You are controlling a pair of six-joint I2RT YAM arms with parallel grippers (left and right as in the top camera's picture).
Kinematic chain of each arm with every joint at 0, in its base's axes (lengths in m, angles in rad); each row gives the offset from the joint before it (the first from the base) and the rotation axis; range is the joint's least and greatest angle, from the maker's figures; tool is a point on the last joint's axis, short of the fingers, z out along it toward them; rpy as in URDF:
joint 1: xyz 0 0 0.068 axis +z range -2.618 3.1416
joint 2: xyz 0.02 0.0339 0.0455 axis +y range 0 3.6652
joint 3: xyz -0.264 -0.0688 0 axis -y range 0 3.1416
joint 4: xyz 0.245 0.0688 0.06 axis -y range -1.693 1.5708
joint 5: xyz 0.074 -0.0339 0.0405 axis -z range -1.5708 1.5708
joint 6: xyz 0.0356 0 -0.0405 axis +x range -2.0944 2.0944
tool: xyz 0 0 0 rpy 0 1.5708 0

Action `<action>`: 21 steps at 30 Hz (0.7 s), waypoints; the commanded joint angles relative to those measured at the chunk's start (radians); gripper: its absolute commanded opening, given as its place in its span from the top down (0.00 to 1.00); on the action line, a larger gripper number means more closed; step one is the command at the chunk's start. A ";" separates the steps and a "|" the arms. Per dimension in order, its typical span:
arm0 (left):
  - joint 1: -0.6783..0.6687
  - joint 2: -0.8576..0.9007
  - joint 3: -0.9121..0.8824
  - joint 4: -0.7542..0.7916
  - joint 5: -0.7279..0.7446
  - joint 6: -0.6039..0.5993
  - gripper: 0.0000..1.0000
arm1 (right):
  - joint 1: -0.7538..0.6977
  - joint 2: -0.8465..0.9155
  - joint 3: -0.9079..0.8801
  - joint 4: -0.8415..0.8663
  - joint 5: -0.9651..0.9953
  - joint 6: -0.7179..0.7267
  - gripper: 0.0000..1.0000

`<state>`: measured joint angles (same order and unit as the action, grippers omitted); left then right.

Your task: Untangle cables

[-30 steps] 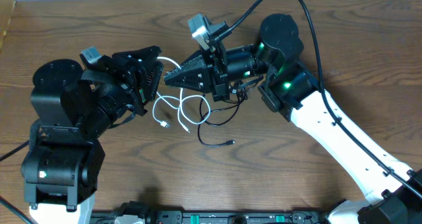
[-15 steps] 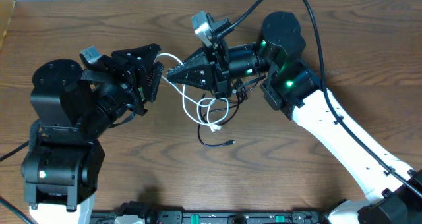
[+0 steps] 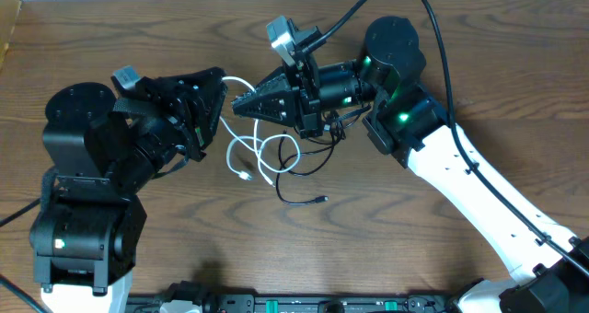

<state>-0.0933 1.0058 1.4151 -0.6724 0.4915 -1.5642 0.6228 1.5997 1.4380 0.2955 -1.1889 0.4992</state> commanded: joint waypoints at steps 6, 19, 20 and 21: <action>0.003 0.000 0.005 -0.007 -0.068 0.006 0.92 | -0.002 -0.010 0.006 -0.062 0.009 -0.056 0.99; 0.003 0.000 0.005 -0.050 -0.314 0.144 0.93 | -0.004 -0.010 0.006 -0.276 0.160 -0.135 0.46; 0.003 -0.001 0.005 -0.021 -0.322 0.168 0.93 | -0.007 -0.010 0.006 -0.305 0.180 -0.142 0.45; 0.003 -0.001 0.005 0.008 -0.322 0.186 0.93 | -0.009 -0.010 0.006 -0.319 0.193 -0.142 0.45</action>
<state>-0.0933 1.0061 1.4147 -0.7216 0.2432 -1.4899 0.6216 1.5997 1.4380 0.0109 -1.0618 0.3992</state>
